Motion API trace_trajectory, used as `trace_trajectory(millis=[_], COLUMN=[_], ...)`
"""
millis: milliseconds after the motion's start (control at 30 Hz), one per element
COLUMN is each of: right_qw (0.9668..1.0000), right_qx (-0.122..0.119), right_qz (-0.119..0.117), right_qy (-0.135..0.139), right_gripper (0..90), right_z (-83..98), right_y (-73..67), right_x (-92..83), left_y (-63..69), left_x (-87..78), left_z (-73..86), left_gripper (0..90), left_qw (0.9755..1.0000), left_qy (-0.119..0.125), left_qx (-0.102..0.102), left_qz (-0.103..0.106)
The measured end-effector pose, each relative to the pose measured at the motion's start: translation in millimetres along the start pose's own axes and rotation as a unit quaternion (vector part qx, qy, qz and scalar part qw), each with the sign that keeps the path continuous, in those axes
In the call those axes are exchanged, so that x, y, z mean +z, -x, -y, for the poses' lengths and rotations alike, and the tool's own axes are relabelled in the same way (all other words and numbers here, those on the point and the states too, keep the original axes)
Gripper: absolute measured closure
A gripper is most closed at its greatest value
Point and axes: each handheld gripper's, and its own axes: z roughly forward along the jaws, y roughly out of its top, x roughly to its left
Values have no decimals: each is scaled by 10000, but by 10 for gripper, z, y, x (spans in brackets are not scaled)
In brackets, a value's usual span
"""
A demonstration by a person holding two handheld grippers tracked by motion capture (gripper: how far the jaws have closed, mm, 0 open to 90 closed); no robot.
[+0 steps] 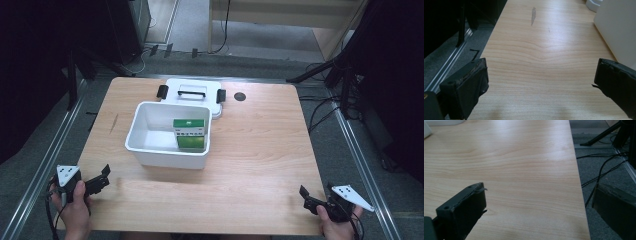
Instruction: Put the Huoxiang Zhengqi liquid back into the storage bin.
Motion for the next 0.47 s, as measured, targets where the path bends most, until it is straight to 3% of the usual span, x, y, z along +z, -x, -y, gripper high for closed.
trace_trajectory(millis=[33, 133, 367, 467], right_qw=[9999, 9998, 10000, 9997], right_qx=[114, 153, 63, 192], right_qz=[-7, 7, 59, -1], right_qy=[86, 102, 13, -130], right_gripper=[0, 0, 2, 2], right_z=[12, 12, 8, -1], right_y=[22, 29, -4, 19], right_x=[-26, -26, -9, 13], left_y=[7, 13, 20, 17], left_x=[-3, -2, -1, -1], left_z=[0, 0, 1, 0], left_gripper=[0, 0, 2, 2], left_qw=[10000, 10000, 10000, 10000], left_qy=[-19, -14, -4, -17], left_qx=[30, 51, 77, 58], left_qz=[-11, -17, -37, -26])
